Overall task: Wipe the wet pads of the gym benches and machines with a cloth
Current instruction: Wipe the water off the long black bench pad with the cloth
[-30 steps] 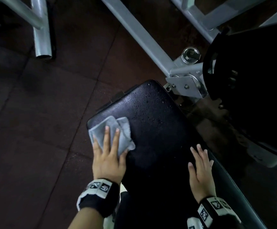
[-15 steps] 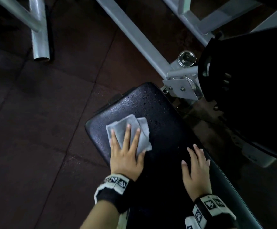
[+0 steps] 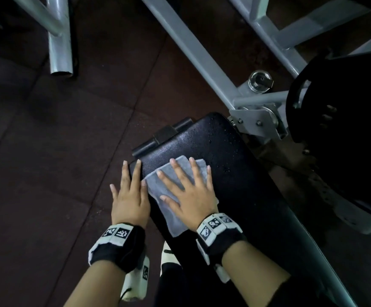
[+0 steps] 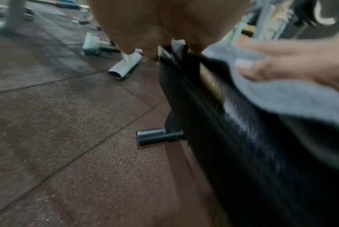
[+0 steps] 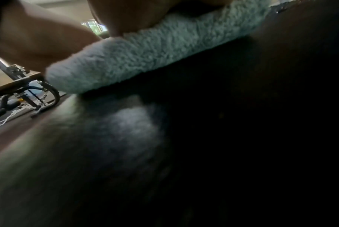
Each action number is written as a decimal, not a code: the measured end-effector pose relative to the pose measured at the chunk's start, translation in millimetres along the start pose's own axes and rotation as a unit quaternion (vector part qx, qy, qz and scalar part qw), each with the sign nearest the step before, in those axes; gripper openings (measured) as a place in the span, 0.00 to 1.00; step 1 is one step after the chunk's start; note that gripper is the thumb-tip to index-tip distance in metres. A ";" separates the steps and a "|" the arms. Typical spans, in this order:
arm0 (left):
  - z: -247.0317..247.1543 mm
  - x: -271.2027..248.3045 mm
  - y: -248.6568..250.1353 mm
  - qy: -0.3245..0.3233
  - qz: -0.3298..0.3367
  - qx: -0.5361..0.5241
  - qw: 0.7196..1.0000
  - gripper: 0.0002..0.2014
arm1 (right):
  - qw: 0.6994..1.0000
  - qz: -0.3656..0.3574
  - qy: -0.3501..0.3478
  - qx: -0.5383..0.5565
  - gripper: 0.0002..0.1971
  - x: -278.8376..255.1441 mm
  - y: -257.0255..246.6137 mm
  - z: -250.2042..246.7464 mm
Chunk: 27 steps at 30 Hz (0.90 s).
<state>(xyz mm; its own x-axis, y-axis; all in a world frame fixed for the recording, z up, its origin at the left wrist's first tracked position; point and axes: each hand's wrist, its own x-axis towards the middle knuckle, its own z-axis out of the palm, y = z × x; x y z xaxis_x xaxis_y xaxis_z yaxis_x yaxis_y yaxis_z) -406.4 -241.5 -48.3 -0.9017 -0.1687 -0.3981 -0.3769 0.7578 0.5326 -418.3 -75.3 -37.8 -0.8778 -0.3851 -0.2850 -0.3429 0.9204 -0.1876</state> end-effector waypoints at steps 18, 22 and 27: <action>3.7 -5.9 12.0 0.005 -0.038 -0.073 0.997 0.31 | 0.996 0.087 0.030 -0.015 0.26 -40.7 117.9 -5.5; 4.8 -4.7 11.0 0.019 -0.019 -0.083 0.996 0.31 | 0.999 0.025 0.014 0.030 0.27 -19.6 59.8 -3.3; 5.3 -5.1 9.2 0.014 -0.018 -0.099 0.995 0.31 | 1.000 0.023 0.015 -0.006 0.26 85.7 60.9 -31.6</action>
<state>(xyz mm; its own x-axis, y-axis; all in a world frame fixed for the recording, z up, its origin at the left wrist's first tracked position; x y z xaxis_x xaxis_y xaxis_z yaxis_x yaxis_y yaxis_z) -404.0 -230.3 -45.3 -0.8916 -0.2130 -0.3996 -0.4406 0.6119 0.6568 -525.0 -50.1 -43.9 -0.9021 -0.3412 -0.2641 -0.3067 0.9376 -0.1637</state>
